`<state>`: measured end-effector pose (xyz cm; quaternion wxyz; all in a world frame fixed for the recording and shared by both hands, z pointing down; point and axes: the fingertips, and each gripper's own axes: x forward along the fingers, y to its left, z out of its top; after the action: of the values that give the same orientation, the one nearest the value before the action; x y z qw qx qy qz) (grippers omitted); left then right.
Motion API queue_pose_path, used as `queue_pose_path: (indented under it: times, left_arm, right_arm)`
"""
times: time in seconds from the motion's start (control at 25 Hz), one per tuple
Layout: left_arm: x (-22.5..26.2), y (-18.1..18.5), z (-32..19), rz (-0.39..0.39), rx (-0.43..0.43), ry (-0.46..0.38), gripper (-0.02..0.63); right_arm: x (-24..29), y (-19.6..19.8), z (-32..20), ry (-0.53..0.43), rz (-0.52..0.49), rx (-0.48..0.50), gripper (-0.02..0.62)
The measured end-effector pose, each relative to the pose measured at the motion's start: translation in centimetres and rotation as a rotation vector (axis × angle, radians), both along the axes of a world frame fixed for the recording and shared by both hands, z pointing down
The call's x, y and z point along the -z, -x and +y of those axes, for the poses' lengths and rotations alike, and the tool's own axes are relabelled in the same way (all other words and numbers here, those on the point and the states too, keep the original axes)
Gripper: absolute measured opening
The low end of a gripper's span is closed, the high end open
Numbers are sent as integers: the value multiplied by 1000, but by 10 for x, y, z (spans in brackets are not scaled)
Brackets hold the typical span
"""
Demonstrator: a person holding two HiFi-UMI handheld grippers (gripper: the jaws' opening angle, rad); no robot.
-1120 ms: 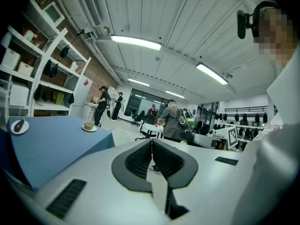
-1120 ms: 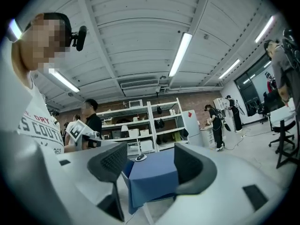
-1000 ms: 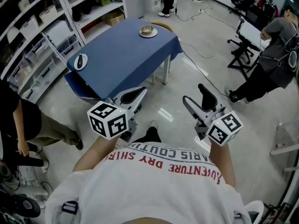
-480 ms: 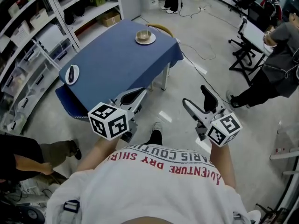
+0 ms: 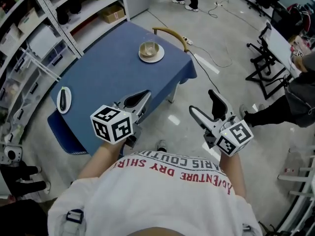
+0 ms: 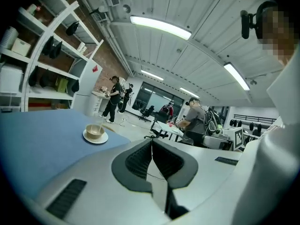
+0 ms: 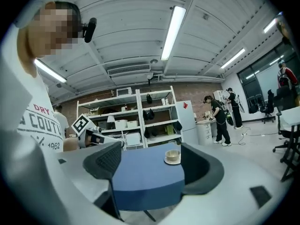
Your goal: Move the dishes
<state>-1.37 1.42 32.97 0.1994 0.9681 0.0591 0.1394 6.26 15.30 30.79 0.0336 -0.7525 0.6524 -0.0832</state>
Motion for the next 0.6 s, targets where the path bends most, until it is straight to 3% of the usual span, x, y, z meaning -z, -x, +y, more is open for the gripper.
queue_pose_path:
  times: [0.28,0.6]
  left_arm:
    - [-17,-70,-53,-29,21,-1,29]
    - [-32,-95,-85,-47,49,10,29]
  right_arm:
    - [-19,-68,-67,11,-13,38,371]
    - [-35,-95,-113,38,-20,86,371]
